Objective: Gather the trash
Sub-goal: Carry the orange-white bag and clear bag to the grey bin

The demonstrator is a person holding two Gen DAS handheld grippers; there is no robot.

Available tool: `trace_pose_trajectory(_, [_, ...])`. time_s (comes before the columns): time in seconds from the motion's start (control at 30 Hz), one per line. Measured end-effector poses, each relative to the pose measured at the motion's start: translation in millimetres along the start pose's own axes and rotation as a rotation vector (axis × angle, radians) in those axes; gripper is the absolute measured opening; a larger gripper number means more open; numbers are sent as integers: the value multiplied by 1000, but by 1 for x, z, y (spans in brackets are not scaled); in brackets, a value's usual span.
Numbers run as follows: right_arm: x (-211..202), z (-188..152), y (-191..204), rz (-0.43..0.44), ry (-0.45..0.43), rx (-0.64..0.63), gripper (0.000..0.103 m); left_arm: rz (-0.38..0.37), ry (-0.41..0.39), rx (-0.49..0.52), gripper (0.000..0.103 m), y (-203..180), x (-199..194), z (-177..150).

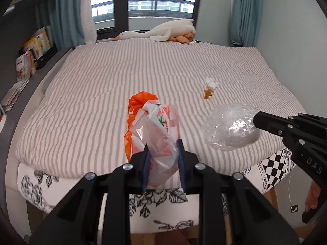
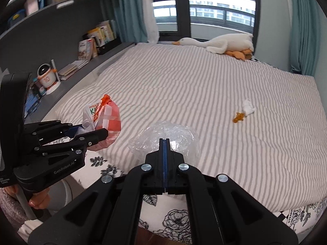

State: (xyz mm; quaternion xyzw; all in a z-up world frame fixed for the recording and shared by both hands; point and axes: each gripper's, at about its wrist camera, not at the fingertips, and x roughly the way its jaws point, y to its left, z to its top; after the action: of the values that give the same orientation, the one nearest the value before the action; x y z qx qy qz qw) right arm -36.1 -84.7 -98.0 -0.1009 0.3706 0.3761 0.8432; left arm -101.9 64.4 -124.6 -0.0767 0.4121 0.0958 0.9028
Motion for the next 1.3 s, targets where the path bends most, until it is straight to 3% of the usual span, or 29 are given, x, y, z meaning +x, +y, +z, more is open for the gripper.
trace_pose_trajectory(0.27, [-9,-34,111,227,36,-173,0,205,21,-228,24,69,-93,-104])
trace_pose_trajectory(0.47, [-17,-57,218,387,62,-321,0,347,19,-398,24,133,-158,-168])
trace_pose_trajectory(0.77, [-33,-88,388,546,90,-456,0,500,-10,-499,24,224,-262,-243])
trace_pose_trajectory(1.03, [-44,-117,521,603,87,-505,0,547,-3,-513,24,296,-319,-306])
trace_pose_trajectory(1.3, [-46,-130,593,576,103,-525,3,503,5,-491,24,339,-336,-341])
